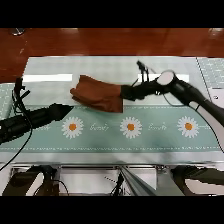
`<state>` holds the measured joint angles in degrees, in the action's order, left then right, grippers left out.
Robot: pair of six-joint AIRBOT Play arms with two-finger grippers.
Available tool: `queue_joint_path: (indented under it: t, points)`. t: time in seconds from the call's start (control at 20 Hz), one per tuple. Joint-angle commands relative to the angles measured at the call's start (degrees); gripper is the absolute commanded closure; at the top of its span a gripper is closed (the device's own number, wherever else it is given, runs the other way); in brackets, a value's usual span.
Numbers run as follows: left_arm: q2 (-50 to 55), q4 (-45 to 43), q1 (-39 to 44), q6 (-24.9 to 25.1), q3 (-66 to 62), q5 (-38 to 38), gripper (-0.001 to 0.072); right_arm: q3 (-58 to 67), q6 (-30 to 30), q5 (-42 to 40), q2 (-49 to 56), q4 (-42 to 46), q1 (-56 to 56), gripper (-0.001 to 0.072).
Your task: Fold the shirts.
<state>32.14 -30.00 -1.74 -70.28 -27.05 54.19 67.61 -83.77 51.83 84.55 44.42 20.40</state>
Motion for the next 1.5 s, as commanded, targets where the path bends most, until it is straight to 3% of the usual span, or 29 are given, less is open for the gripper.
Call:
queue_joint_path:
  t: [0.0,0.15,0.4,0.8,1.15,1.45]
  points:
    - [0.02,-0.02,-0.02,0.02,0.00,-1.05,0.0677,20.61,-5.29,11.47,0.28,16.24,0.11,0.0681]
    - [0.02,-0.07,-0.02,0.20,0.00,-1.22,0.0677,34.32,-7.58,21.07,0.26,22.62,-2.03,0.0681]
    - [0.00,-0.07,-0.02,0.24,0.00,-1.07,0.0677,49.16,-8.68,35.08,-0.22,22.56,-14.49,0.0681]
    - [0.00,-0.04,-0.02,0.17,0.00,-1.05,0.0677,50.21,-13.33,52.00,-7.50,22.12,-40.00,0.0683]
    - [0.02,-0.04,-0.02,0.20,0.00,-1.05,0.0677,32.96,-16.46,54.42,-20.13,23.56,-54.77,0.0682]
    - [0.02,-0.04,-0.02,0.20,0.00,-0.96,0.0677,11.52,-18.03,54.45,-35.15,40.22,-64.81,0.0682]
